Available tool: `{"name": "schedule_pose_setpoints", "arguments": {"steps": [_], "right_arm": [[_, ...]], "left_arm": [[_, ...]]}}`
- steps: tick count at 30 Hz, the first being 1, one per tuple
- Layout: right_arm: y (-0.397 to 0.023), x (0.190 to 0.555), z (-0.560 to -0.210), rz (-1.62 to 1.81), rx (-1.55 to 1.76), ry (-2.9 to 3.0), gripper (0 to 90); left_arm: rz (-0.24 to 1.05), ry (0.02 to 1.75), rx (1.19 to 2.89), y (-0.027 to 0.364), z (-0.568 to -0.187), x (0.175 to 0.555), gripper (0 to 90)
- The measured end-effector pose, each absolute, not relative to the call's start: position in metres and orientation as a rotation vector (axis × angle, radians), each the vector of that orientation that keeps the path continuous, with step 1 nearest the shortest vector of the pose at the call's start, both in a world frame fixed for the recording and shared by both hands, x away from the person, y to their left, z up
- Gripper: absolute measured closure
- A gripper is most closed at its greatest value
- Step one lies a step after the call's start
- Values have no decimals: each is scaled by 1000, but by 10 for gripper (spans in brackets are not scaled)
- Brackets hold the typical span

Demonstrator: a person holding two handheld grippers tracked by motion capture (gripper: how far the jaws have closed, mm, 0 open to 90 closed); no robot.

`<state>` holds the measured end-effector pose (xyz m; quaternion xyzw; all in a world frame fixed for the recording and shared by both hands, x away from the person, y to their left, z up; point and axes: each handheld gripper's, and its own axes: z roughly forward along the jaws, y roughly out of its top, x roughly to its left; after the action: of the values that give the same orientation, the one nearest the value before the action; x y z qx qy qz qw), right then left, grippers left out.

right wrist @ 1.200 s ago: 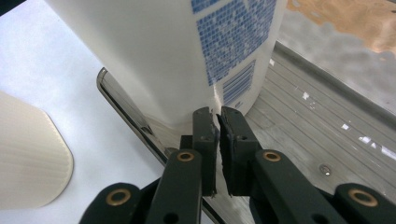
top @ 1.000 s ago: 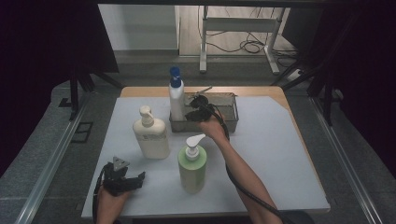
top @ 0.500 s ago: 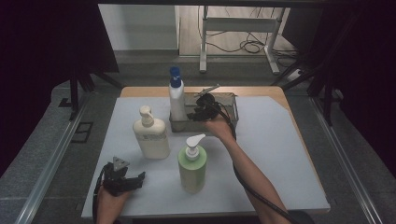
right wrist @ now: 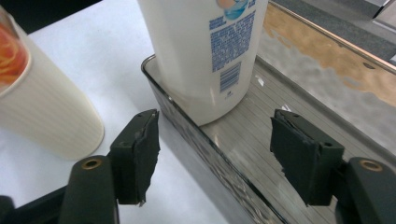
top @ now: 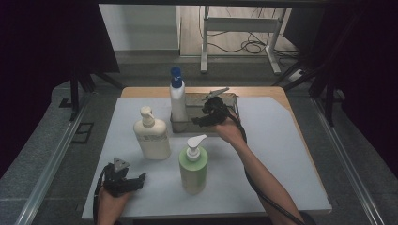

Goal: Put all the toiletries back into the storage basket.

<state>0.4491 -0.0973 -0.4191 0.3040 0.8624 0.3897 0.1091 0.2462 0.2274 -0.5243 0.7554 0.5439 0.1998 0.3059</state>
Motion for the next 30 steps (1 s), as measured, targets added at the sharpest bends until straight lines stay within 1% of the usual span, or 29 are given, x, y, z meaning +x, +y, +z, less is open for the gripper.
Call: {"name": "schedule_pose_setpoints", "arguments": {"steps": [11, 30], "right_arm": [[-107, 431, -414, 1137, 826, 2543, 251], [-125, 400, -415, 1127, 730, 2559, 144]], "left_arm": [[528, 1439, 2001, 227, -524, 246, 119], [530, 1439, 2002, 227, -524, 246, 120]]}}
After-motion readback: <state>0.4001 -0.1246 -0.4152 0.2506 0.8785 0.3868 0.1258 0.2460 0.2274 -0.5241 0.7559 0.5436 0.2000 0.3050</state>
